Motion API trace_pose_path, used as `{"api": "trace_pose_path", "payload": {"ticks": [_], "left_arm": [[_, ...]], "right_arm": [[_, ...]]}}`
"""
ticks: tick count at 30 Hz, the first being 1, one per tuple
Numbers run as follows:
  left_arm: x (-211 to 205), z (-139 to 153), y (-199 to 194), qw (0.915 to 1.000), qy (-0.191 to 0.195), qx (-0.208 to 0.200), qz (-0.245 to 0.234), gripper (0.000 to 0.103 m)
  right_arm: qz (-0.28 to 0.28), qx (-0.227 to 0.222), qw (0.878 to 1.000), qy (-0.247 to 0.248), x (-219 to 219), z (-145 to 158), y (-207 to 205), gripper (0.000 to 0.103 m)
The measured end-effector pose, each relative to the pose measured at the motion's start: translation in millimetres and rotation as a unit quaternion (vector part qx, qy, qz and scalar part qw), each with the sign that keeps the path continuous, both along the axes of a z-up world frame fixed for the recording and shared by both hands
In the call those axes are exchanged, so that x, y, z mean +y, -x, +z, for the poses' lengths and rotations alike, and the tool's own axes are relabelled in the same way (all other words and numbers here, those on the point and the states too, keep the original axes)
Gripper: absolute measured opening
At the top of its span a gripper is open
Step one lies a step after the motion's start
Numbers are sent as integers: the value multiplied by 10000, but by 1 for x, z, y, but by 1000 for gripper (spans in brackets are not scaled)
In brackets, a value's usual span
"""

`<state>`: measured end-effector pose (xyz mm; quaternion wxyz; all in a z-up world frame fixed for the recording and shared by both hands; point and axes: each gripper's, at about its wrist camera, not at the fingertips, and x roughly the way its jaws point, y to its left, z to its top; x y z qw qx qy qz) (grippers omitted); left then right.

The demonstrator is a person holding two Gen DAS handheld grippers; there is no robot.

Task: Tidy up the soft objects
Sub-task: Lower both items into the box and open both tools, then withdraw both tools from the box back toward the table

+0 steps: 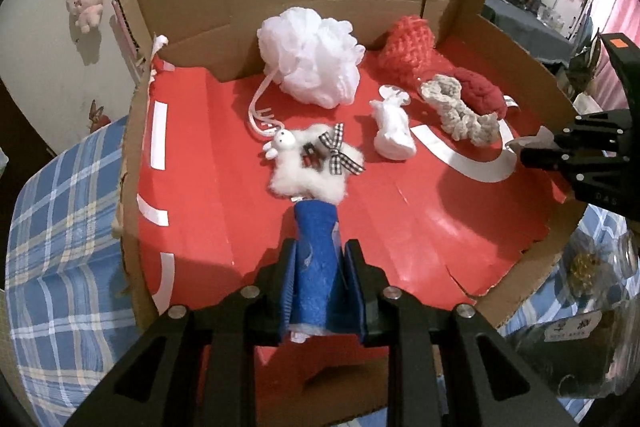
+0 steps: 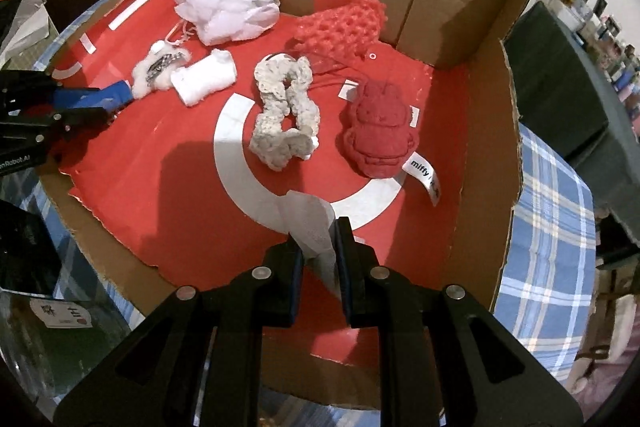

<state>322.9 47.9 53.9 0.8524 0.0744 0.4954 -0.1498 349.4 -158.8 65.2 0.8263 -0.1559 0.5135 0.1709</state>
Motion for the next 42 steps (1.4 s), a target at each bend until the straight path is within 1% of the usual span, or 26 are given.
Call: {"api": "trace_pose_path", "payload": {"ticks": [7, 9, 10, 11, 12, 13, 14, 15, 17, 19, 21, 22, 24, 28, 31, 33, 35, 38, 39, 42], "left_arm": [[-3, -2, 0, 10000, -23, 21, 14, 27], [-4, -3, 0, 10000, -50, 17, 0, 29], [-4, -3, 0, 10000, -43, 17, -3, 31], [-5, -3, 1, 10000, -35, 22, -6, 35], [-5, -3, 1, 10000, -24, 24, -15, 38], [-6, -3, 1, 10000, -7, 27, -27, 41], [-7, -3, 2, 10000, 3, 25, -52, 45], [-9, -2, 2, 10000, 4, 11, -66, 48], [-10, 0, 5, 9999, 14, -29, -97, 50], [-11, 2, 6, 9999, 2, -69, -88, 51], [-10, 5, 7, 9999, 20, -99, -78, 55], [-9, 7, 8, 9999, 45, -117, -74, 56], [-8, 13, 11, 9998, 84, -182, -65, 65], [-6, 27, 23, 9990, 185, -402, -59, 68], [-5, 42, 36, 9979, 306, -578, -31, 75], [-5, 54, 48, 9964, 408, -744, -1, 82], [-5, 67, 63, 9941, 483, -971, 34, 88], [-4, 87, 86, 9895, 606, -1305, 112, 95], [-4, 93, 94, 9877, 649, -1415, 145, 97], [-4, 112, 123, 9809, 714, -1797, 199, 100]], "right_arm": [[22, 54, 10000, -8, 2, -2, -1, 15], [29, 81, 10000, -35, 2, -2, -1, 18], [26, 73, 10000, -29, 2, -3, -1, 25], [43, 77, 10000, -38, 2, -4, 0, 30], [72, 88, 9999, -74, 2, -3, 1, 31], [68, 76, 9999, -73, 3, -3, 2, 35], [63, 36, 10000, -53, 4, -2, 3, 42], [107, 43, 9999, -91, 6, -1, 5, 48], [145, 4, 9998, -99, 9, 2, 7, 53], [147, -66, 9999, -35, 12, 6, 9, 57], [130, -142, 9998, -63, 11, 12, 13, 63], [117, -166, 9997, -99, 11, 15, 14, 64], [109, -246, 9995, -141, 10, 23, 19, 65], [41, -418, 9988, -249, 7, 40, 33, 67], [13, -629, 9974, -363, 5, 57, 48, 71], [8, -768, 9958, -507, 3, 71, 61, 72], [-28, -933, 9935, -646, -1, 86, 77, 73], [-32, -1221, 9888, -857, -4, 107, 102, 81], [-32, -1314, 9873, -894, -5, 114, 110, 82], [-66, -1686, 9809, -973, -6, 133, 140, 82]]}}
